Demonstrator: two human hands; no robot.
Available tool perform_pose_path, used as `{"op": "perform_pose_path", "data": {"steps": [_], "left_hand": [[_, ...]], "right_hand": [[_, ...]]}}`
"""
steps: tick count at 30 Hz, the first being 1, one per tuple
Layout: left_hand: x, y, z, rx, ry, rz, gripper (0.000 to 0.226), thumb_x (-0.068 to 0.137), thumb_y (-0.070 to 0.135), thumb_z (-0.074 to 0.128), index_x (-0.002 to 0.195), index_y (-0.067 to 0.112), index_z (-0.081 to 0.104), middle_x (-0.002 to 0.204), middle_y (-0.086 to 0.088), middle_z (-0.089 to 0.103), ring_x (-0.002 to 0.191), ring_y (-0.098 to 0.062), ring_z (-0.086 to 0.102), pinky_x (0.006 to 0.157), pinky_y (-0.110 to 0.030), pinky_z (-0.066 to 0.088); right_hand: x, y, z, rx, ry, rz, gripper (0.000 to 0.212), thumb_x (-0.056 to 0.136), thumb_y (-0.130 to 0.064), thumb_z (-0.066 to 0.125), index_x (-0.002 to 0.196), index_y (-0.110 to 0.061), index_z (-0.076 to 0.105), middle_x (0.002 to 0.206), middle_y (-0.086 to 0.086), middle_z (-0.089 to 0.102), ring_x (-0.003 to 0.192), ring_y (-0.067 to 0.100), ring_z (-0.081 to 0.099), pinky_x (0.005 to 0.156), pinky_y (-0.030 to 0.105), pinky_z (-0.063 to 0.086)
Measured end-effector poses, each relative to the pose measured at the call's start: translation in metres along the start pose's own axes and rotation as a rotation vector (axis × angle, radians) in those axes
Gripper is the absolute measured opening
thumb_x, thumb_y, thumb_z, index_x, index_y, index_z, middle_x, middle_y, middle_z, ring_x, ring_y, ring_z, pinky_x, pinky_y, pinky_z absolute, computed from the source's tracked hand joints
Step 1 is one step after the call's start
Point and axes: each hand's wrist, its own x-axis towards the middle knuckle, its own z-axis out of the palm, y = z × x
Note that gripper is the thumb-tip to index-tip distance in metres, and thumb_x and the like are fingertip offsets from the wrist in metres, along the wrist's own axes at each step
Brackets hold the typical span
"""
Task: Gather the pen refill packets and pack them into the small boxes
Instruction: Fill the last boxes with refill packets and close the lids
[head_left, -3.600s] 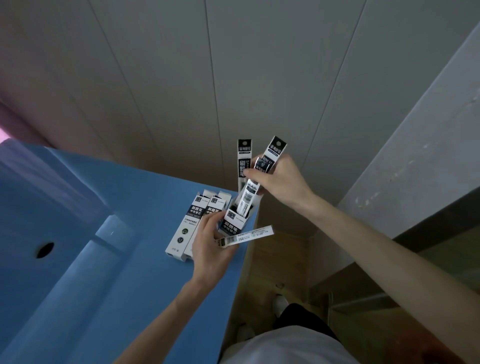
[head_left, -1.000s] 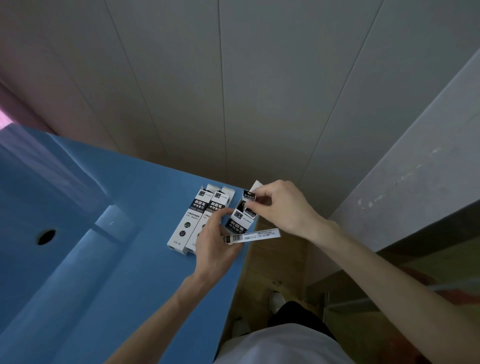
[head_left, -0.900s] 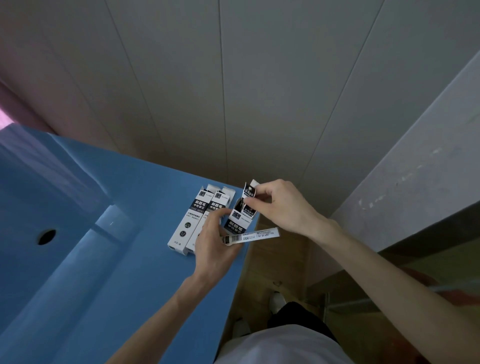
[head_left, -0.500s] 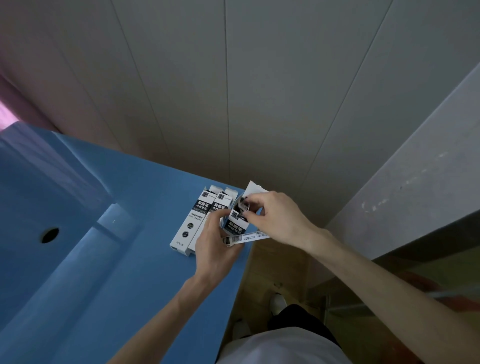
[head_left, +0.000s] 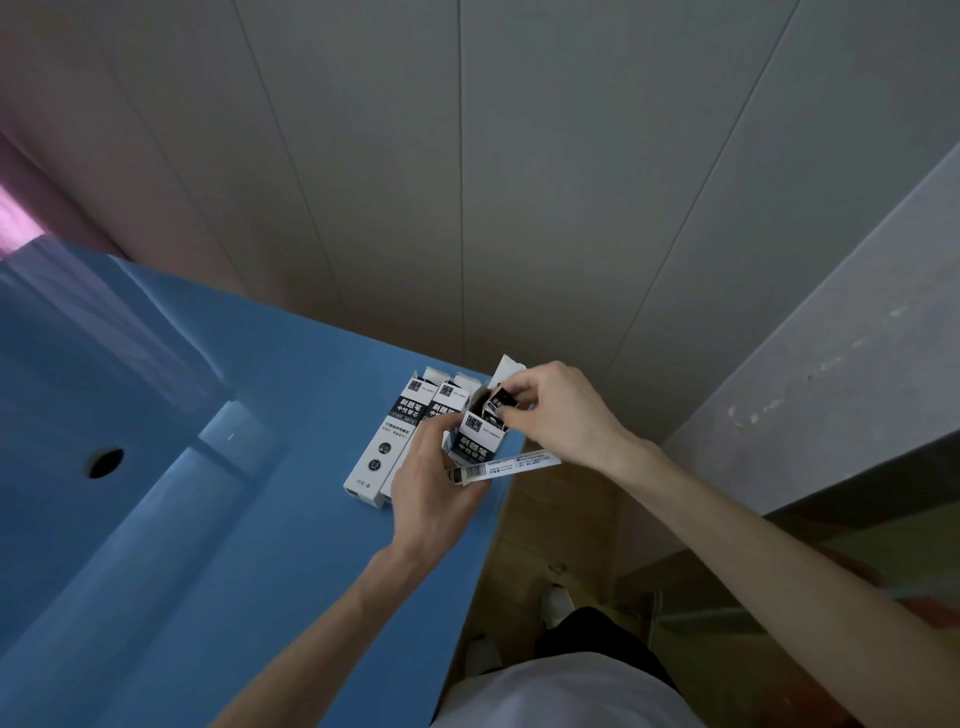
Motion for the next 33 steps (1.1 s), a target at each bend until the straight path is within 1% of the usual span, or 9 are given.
{"op": "perform_pose_path", "data": {"steps": [4, 8, 11, 14, 20, 23, 27, 30, 33], "left_hand": [[0.001, 0.002, 0.002, 0.004, -0.009, 0.004, 0.061, 0.073, 0.019, 0.082, 0.124, 0.036, 0.052, 0.110, 0.021, 0.060, 0.082, -0.007, 0.060, 0.064, -0.017, 0.041], [0.002, 0.000, 0.001, 0.018, -0.018, 0.013, 0.062, 0.073, 0.019, 0.082, 0.125, 0.036, 0.052, 0.114, 0.020, 0.061, 0.087, -0.006, 0.061, 0.065, -0.015, 0.041], [0.002, 0.001, -0.001, 0.052, -0.019, 0.044, 0.062, 0.073, 0.019, 0.084, 0.126, 0.032, 0.054, 0.118, 0.021, 0.059, 0.087, -0.006, 0.060, 0.066, -0.015, 0.044], [0.000, 0.004, 0.001, 0.076, -0.032, 0.084, 0.061, 0.074, 0.021, 0.087, 0.126, 0.028, 0.056, 0.118, 0.020, 0.060, 0.089, -0.002, 0.057, 0.065, -0.014, 0.045], [-0.002, 0.006, 0.004, 0.056, -0.040, 0.104, 0.058, 0.075, 0.023, 0.088, 0.124, 0.026, 0.057, 0.115, 0.017, 0.062, 0.088, -0.001, 0.057, 0.065, -0.015, 0.046], [0.005, 0.005, 0.004, 0.048, -0.028, 0.040, 0.058, 0.073, 0.022, 0.086, 0.124, 0.028, 0.058, 0.114, 0.017, 0.063, 0.087, -0.004, 0.059, 0.064, -0.012, 0.039], [0.019, 0.001, 0.001, 0.002, 0.010, -0.071, 0.060, 0.075, 0.034, 0.086, 0.127, 0.029, 0.058, 0.116, 0.018, 0.064, 0.085, -0.008, 0.061, 0.067, -0.023, 0.044], [0.031, -0.001, -0.001, 0.057, -0.050, -0.067, 0.063, 0.077, 0.046, 0.085, 0.132, 0.029, 0.058, 0.127, 0.016, 0.061, 0.103, -0.009, 0.061, 0.079, -0.033, 0.053], [0.040, -0.006, -0.003, 0.065, -0.114, -0.119, 0.069, 0.075, 0.060, 0.082, 0.133, 0.032, 0.057, 0.128, 0.020, 0.059, 0.095, -0.011, 0.065, 0.076, -0.036, 0.056]], "right_hand": [[0.005, -0.007, -0.005, -0.100, -0.072, 0.007, 0.010, 0.089, -0.025, 0.075, 0.097, -0.027, 0.081, 0.082, -0.012, 0.077, 0.067, -0.002, 0.067, 0.074, 0.035, 0.061], [0.009, -0.010, -0.015, -0.064, -0.136, 0.020, 0.009, 0.092, -0.026, 0.074, 0.100, -0.025, 0.077, 0.074, -0.012, 0.076, 0.055, 0.002, 0.069, 0.067, 0.029, 0.059], [0.010, -0.010, -0.022, -0.113, -0.113, 0.022, 0.012, 0.089, -0.026, 0.078, 0.101, -0.027, 0.075, 0.076, -0.015, 0.076, 0.055, -0.001, 0.068, 0.069, 0.028, 0.059], [0.011, -0.010, -0.024, -0.169, -0.191, 0.029, 0.010, 0.088, -0.023, 0.079, 0.095, -0.026, 0.074, 0.075, -0.013, 0.076, 0.057, 0.001, 0.070, 0.074, 0.033, 0.062], [0.019, -0.004, -0.015, -0.086, -0.229, 0.125, 0.009, 0.083, -0.022, 0.082, 0.076, -0.023, 0.075, 0.071, -0.009, 0.074, 0.072, 0.015, 0.075, 0.078, 0.045, 0.063], [0.024, 0.000, -0.014, -0.047, -0.173, 0.066, 0.008, 0.084, -0.028, 0.083, 0.081, -0.026, 0.075, 0.075, -0.010, 0.074, 0.075, 0.007, 0.072, 0.079, 0.040, 0.063], [0.024, 0.006, -0.018, 0.164, -0.117, -0.048, 0.027, 0.087, -0.048, 0.076, 0.096, -0.023, 0.076, 0.088, -0.010, 0.076, 0.078, 0.005, 0.071, 0.072, 0.026, 0.060], [0.035, 0.019, -0.016, 0.149, -0.161, -0.045, 0.019, 0.086, -0.035, 0.082, 0.098, -0.022, 0.075, 0.092, -0.009, 0.075, 0.082, 0.005, 0.071, 0.071, 0.024, 0.061], [0.061, 0.040, -0.009, 0.370, -0.186, 0.094, 0.018, 0.088, -0.018, 0.082, 0.103, -0.010, 0.076, 0.093, 0.004, 0.078, 0.084, 0.017, 0.076, 0.074, 0.035, 0.064]]}}
